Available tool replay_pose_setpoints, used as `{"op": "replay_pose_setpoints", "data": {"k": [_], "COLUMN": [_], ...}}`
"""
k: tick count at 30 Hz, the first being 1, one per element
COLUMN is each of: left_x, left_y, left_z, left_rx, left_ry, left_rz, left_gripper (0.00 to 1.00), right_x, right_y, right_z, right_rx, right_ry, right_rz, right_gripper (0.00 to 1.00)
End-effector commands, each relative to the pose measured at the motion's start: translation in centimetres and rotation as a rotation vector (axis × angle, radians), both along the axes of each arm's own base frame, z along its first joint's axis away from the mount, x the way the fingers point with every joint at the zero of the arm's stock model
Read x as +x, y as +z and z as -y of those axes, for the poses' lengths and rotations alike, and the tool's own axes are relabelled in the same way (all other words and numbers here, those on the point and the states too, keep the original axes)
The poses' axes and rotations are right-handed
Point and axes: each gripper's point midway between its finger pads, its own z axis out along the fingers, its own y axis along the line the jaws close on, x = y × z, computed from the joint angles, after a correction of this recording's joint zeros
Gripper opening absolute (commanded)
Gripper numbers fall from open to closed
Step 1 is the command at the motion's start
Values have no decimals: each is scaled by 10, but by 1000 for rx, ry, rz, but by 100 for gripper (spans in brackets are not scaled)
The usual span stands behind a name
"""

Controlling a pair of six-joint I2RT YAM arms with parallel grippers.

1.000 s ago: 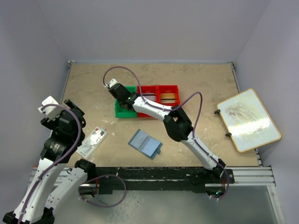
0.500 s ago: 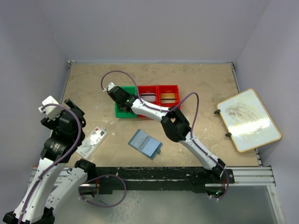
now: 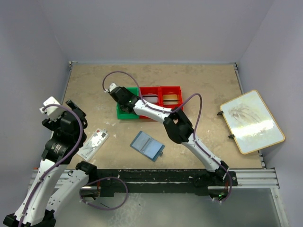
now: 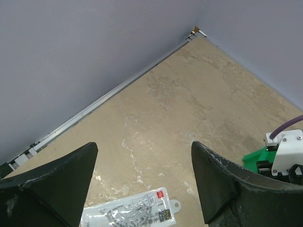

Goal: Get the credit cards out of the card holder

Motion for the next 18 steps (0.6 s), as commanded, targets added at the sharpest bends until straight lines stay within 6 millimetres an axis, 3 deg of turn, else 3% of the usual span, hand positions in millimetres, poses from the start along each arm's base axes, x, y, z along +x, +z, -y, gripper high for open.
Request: {"op": "replay_pose_setpoints", "data": {"k": [1, 10, 18], "left_x": [4, 8, 10], "left_y": [2, -2, -3], "left_z": [1, 4, 6], "left_rx": [-10, -7, -6], "left_ry": [0, -15, -26], "left_rz": [20, 0, -8], "left_gripper": [78, 78, 78], "right_x": [-2, -12, -4], "right_y": [45, 48, 54], "right_z": [-11, -17, -14], "right_rx": [112, 204, 339], "right_ry": [21, 55, 30], "right_rz": [24, -55, -128], "right_gripper": [49, 60, 67]}}
